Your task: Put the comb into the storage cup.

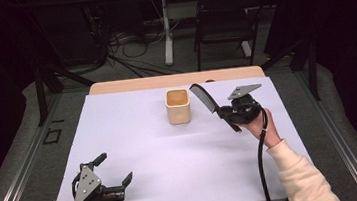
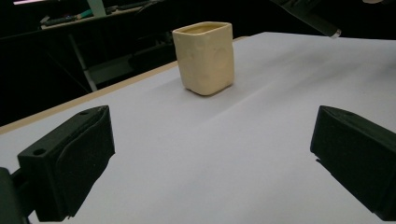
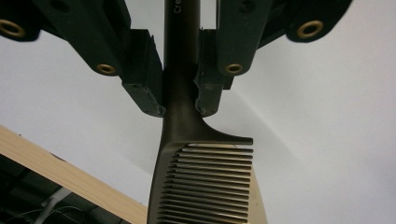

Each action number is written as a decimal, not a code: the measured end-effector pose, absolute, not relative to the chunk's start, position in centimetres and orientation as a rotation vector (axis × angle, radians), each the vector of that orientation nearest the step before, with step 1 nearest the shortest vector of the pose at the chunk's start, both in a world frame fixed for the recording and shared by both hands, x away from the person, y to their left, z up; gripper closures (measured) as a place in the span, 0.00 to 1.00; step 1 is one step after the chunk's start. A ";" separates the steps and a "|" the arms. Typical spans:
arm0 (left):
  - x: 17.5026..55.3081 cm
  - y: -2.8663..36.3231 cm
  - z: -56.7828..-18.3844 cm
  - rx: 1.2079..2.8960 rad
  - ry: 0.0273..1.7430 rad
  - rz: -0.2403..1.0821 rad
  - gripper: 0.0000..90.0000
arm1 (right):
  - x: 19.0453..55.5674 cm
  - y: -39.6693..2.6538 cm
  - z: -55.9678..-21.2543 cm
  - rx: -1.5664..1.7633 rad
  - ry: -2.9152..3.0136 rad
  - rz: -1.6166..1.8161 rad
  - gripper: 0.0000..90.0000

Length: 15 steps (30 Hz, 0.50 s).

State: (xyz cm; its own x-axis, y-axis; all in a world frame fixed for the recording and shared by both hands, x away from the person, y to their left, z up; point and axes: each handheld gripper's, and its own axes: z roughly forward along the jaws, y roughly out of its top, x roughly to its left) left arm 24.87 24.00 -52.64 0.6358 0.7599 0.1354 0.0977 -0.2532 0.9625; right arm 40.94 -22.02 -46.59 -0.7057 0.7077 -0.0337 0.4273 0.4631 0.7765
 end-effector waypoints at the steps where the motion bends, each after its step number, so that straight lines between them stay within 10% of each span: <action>1: 24.9 24.0 -52.6 1.738 0.698 0.737 0.00 | 41.0 -22.0 -46.6 0.955 2.364 1.109 0.80; 15: 24.9 24.0 -52.6 1.735 0.703 0.737 0.00 | 41.0 -21.8 -46.5 0.950 2.328 1.149 0.80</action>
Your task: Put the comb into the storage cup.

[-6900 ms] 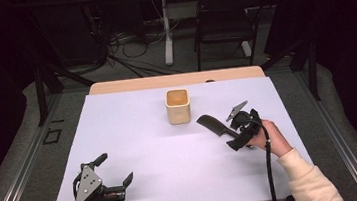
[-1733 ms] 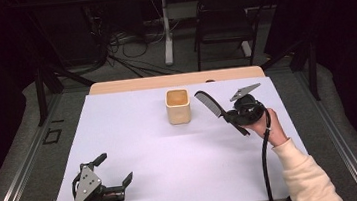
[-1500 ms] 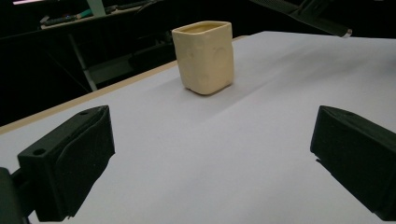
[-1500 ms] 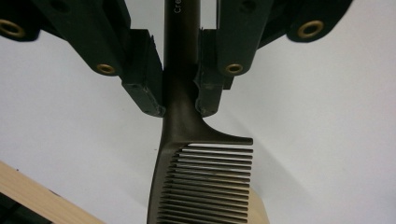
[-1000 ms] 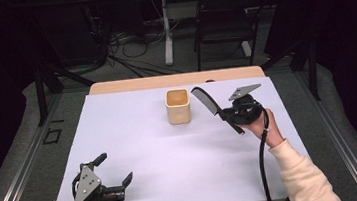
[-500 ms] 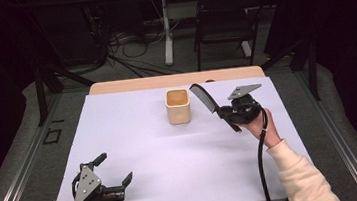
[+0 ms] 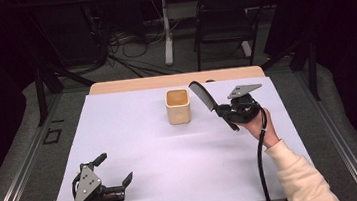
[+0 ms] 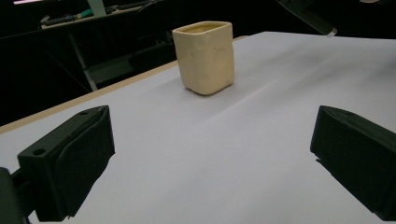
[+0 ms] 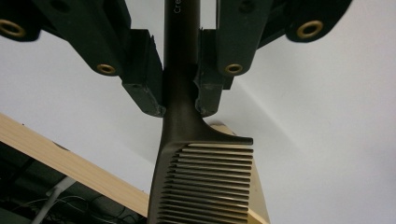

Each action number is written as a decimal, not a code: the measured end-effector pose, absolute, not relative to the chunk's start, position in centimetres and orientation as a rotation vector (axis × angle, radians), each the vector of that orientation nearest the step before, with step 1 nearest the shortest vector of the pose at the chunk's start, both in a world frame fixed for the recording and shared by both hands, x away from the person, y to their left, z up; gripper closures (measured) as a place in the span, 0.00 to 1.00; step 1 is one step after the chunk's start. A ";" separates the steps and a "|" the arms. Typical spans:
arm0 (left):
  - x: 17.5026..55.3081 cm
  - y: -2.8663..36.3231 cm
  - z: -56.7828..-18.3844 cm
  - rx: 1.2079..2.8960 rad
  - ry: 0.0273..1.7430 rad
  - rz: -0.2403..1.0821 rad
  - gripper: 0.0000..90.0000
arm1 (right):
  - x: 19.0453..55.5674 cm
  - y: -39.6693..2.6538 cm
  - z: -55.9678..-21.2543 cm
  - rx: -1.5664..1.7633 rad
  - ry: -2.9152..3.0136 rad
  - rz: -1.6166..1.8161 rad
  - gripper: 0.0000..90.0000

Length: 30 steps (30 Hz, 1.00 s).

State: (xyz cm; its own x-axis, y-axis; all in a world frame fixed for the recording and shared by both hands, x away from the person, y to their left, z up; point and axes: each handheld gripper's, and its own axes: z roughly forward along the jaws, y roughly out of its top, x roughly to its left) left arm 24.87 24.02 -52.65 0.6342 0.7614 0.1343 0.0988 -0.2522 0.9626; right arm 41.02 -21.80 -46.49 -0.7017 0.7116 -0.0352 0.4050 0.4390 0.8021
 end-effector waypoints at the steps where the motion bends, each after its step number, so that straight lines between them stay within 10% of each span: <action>1: 24.9 24.0 -52.7 1.733 0.706 0.735 0.00 | 41.1 -21.7 -46.5 0.950 2.326 1.155 0.80; 30: 25.0 24.0 -52.7 1.731 0.711 0.729 0.00 | 41.8 -19.9 -45.2 0.903 2.304 1.221 0.80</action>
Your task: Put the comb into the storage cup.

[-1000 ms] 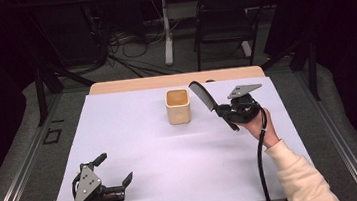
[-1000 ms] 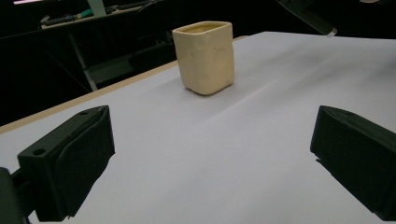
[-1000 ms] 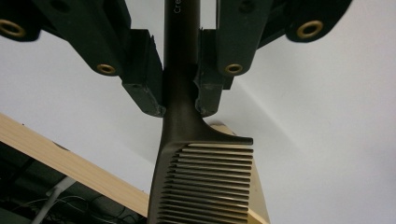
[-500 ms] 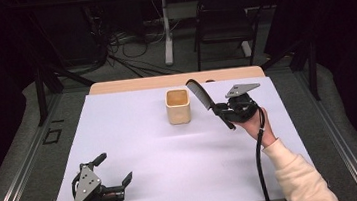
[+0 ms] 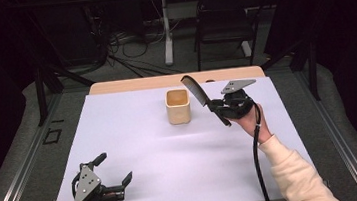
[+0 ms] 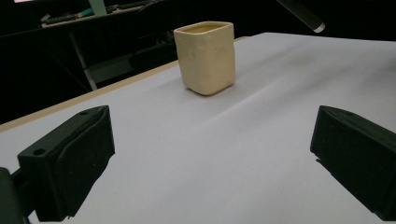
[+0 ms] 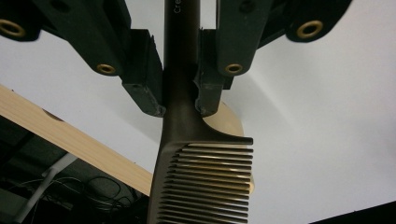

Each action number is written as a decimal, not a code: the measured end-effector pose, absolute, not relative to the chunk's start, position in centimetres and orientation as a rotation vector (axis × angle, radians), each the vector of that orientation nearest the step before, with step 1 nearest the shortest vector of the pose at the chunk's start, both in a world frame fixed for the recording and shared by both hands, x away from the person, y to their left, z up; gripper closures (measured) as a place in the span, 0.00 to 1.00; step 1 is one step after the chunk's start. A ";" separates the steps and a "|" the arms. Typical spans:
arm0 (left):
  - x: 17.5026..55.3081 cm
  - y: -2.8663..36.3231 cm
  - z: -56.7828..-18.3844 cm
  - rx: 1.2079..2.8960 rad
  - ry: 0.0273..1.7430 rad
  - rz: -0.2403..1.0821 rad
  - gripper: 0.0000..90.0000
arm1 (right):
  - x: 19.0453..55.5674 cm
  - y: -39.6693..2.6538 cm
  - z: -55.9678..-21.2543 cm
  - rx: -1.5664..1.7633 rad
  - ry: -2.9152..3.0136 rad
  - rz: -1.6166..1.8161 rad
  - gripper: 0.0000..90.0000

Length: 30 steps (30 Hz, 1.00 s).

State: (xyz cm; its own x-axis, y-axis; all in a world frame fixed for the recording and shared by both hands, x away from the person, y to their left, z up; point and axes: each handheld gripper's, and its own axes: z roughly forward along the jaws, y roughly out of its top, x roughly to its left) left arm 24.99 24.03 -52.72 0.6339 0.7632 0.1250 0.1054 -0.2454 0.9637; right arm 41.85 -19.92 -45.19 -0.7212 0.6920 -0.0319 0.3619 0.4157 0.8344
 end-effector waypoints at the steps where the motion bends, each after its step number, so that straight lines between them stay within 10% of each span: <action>1: 25.0 24.0 -52.7 1.732 0.711 0.728 0.00 | 42.0 -19.9 -45.2 0.904 2.305 1.224 0.80; 30: 25.0 24.0 -52.8 1.737 0.704 0.724 0.00 | 43.9 -17.5 -43.8 0.888 2.290 1.260 0.80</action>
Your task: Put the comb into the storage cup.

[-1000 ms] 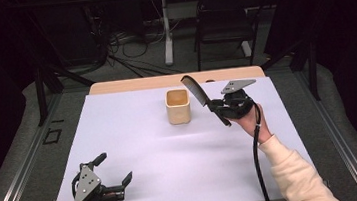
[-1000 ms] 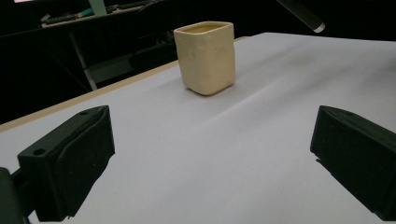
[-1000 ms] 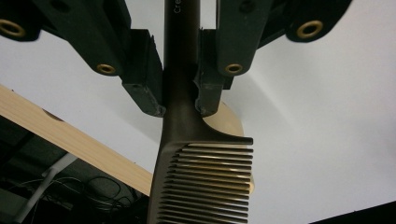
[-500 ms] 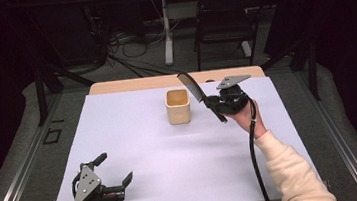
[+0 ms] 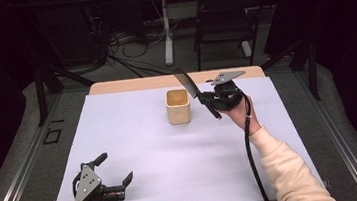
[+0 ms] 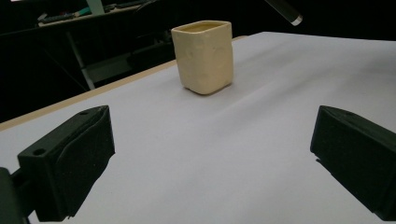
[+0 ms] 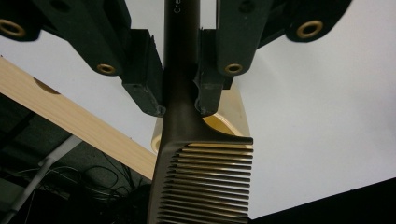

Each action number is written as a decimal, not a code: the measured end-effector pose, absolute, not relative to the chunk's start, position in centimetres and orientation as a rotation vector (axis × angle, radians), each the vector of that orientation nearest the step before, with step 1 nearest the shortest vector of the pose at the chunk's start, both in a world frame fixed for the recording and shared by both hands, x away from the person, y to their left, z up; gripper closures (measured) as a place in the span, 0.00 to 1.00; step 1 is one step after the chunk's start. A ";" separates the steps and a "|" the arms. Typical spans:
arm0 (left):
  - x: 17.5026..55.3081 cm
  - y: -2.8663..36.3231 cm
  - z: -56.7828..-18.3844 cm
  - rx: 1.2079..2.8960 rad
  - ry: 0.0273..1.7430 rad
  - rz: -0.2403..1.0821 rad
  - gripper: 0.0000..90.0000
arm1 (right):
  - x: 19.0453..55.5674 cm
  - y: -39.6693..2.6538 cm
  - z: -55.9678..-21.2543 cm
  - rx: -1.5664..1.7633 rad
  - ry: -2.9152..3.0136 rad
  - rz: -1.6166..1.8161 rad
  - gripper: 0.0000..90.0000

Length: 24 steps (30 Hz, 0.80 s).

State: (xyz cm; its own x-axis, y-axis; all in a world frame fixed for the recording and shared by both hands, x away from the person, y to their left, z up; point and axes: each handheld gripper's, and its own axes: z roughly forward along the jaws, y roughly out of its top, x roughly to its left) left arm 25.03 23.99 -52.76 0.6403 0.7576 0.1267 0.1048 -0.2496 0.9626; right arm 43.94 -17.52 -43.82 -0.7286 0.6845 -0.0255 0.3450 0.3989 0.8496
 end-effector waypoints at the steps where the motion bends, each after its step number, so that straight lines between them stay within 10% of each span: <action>1: 25.0 24.0 -52.8 1.735 0.704 0.722 0.00 | 44.0 -17.4 -43.7 0.883 2.292 1.258 0.80; 24: 25.0 24.0 -52.7 1.728 0.705 0.722 0.00 | 45.4 -15.2 -42.4 0.849 2.267 1.266 0.80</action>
